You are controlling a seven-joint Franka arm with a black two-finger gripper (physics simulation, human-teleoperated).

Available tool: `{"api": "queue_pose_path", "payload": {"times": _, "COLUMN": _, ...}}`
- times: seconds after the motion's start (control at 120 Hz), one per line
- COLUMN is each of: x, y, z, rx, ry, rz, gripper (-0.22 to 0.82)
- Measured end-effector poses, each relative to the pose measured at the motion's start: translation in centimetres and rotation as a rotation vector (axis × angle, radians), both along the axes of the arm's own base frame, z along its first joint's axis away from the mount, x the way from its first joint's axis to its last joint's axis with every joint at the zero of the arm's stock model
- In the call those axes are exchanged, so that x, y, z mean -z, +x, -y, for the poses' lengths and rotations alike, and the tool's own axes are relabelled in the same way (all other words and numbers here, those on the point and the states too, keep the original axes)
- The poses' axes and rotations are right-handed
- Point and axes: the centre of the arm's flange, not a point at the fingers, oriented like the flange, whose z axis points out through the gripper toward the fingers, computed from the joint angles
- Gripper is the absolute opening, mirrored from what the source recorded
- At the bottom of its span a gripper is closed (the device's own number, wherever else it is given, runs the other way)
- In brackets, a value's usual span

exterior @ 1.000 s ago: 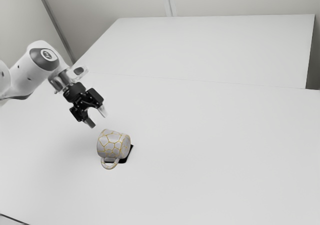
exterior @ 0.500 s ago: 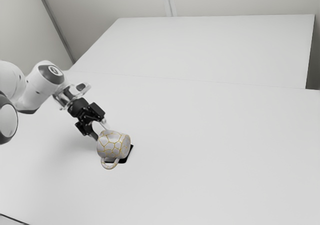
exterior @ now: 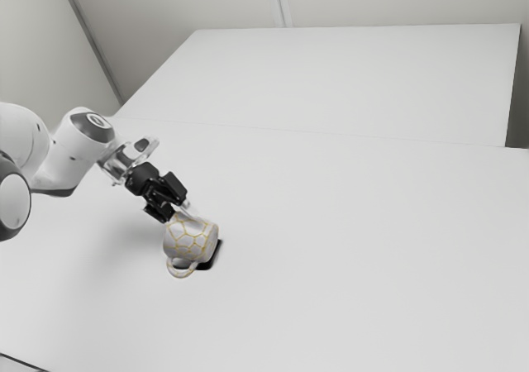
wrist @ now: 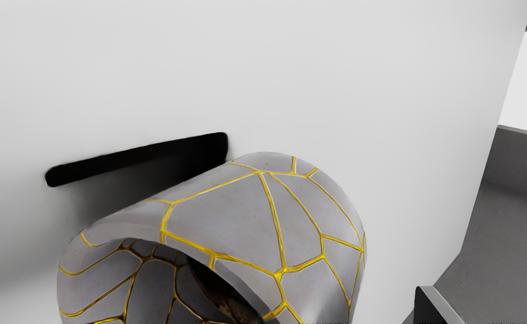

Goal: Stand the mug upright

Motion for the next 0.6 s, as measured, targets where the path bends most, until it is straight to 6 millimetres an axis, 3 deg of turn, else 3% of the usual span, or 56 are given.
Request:
{"api": "queue_pose_path", "payload": {"times": 0.092, "x": -0.1, "y": 0.3, "z": 0.9, "rx": 0.014, "ry": 0.001, "rz": 0.007, "gripper": 0.10}}
{"api": "queue_pose_path", "payload": {"times": 0.2, "x": -0.1, "y": 0.5, "z": 2.0, "rx": 0.034, "ry": 0.002, "rz": 0.009, "gripper": 0.00}}
{"api": "queue_pose_path", "payload": {"times": 0.6, "x": -1.7, "y": 1.2, "z": 4.0, "rx": 0.055, "ry": 0.006, "rz": 0.040, "gripper": -0.13}}
